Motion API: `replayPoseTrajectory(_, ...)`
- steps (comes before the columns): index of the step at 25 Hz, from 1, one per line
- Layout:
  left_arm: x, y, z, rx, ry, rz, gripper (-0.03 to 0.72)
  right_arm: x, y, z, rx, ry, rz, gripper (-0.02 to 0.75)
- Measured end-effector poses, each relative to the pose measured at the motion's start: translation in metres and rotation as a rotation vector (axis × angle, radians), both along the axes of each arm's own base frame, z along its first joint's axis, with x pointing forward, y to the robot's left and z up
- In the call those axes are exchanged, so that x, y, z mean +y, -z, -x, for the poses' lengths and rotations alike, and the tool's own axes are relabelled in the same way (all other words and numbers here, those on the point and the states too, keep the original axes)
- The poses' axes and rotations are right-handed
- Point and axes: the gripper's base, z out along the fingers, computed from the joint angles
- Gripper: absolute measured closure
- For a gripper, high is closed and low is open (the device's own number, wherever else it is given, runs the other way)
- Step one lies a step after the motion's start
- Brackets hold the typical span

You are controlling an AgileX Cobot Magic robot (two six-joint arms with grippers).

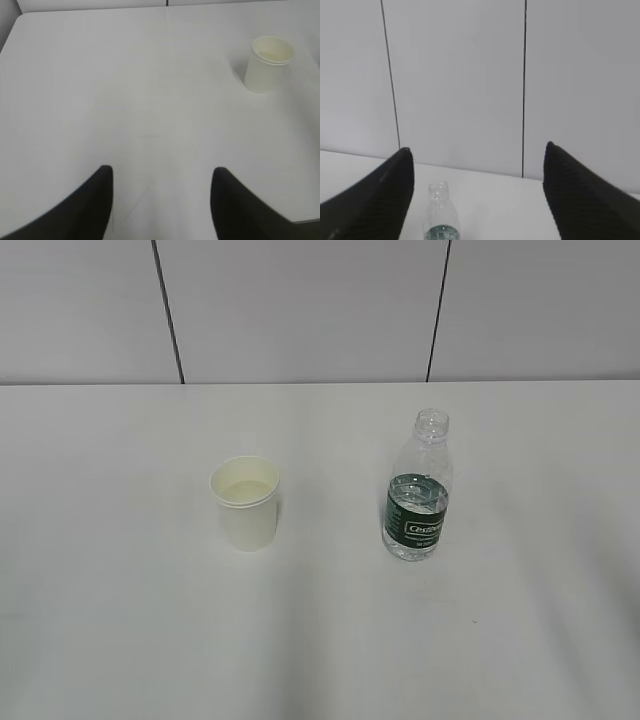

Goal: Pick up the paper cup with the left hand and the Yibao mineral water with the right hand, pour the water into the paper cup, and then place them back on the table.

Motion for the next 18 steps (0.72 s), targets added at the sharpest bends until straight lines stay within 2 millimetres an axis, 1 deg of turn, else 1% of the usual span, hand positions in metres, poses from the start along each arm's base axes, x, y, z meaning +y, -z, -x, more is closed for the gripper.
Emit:
replayPoseTrajectory(5,0.0,0.0,0.0,0.0,0.0,0.0,0.26,0.0,-0.032,0.01,-0.092,-0.023,-0.009,0.146)
replayPoseTrajectory(7,0.0,0.0,0.0,0.0,0.0,0.0,0.267,0.0,-0.041,0.014,-0.122,-0.023,-0.014,0.146)
replayPoseTrajectory(10,0.0,0.0,0.0,0.0,0.0,0.0,0.278,-0.002,-0.051,0.017,-0.153,-0.008,-0.023,0.146)
replayPoseTrajectory(13,0.0,0.0,0.0,0.0,0.0,0.001,0.283,-0.005,-0.055,0.019,-0.174,0.023,-0.033,0.146)
replayPoseTrajectory(18,0.0,0.0,0.0,0.0,0.0,0.001,0.286,-0.01,-0.07,0.025,-0.238,0.085,0.019,0.146)
